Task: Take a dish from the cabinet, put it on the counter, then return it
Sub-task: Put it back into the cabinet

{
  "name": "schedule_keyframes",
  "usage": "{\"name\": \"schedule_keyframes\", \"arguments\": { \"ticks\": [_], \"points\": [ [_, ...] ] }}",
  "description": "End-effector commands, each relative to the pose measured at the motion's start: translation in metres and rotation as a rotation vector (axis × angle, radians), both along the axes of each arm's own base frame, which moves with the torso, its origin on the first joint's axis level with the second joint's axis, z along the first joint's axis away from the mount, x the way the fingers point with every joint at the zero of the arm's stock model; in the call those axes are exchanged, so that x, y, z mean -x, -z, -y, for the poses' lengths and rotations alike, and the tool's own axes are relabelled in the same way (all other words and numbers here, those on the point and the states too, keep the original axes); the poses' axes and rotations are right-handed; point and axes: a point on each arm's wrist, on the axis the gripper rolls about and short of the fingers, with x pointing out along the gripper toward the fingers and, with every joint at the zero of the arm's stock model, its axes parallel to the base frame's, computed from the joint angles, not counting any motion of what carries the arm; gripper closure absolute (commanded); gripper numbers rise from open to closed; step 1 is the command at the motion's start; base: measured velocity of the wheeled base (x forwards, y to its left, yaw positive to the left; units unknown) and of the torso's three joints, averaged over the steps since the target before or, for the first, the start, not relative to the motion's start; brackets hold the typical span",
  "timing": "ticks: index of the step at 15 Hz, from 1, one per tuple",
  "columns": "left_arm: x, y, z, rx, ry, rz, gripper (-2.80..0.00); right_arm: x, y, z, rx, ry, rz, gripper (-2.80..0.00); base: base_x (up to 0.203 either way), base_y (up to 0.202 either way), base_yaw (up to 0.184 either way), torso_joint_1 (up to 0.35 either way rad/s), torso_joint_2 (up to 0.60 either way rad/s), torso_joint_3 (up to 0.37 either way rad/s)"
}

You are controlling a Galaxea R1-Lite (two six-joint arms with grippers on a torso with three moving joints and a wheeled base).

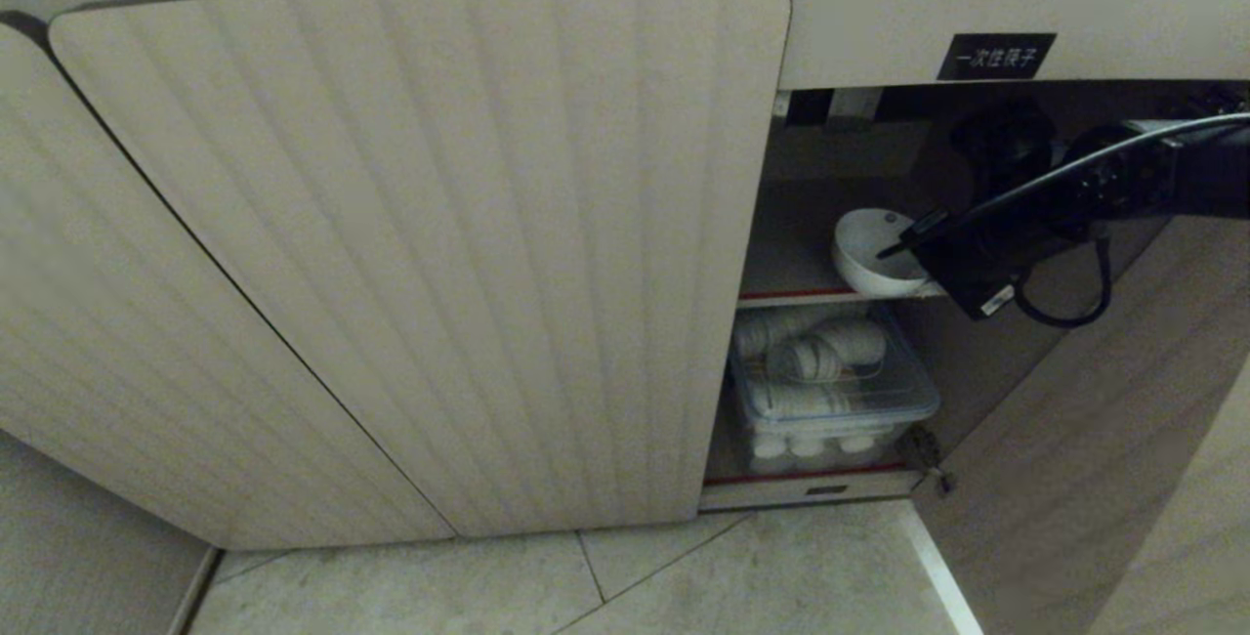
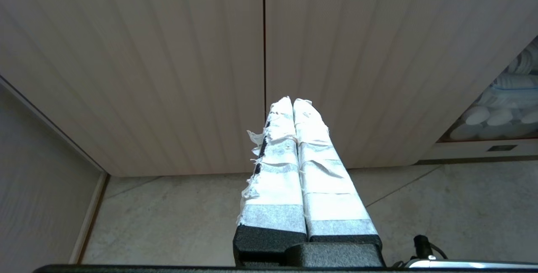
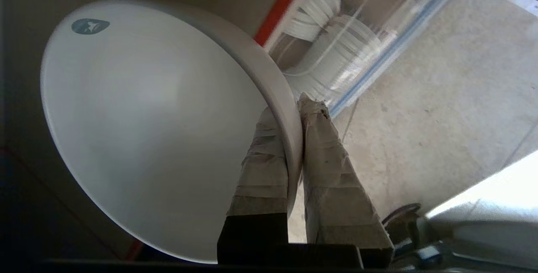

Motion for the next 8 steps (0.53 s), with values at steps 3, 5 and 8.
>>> {"name": "schedule_keyframes", "arguments": {
  "ticks": [3,5,8],
  "points": [
    [0.0001,-0.0001,0.0000,0.001,0.000,0.001,0.00,-0.0070,0.0041,-0.0011,-0.003,0.004,-0.002,0.00,0.000,0.000,0.000,0.000,0.00,0.000],
    [0.0001,-0.0002,0.0000,0.001,0.000,0.001,0.00,-0.0093,0.0082,-0.0014,-0.003,0.009,-0.011,0.00,0.000,0.000,0.000,0.000,0.00,0.000],
    [0.0000,0.0002,0.0000,0.001,-0.001,0.000,0.00,-0.0128,0.0105,-0.0017,-0.014,0.033,-0.010,0.00,0.000,0.000,0.000,0.000,0.00,0.000]
  ]
}}
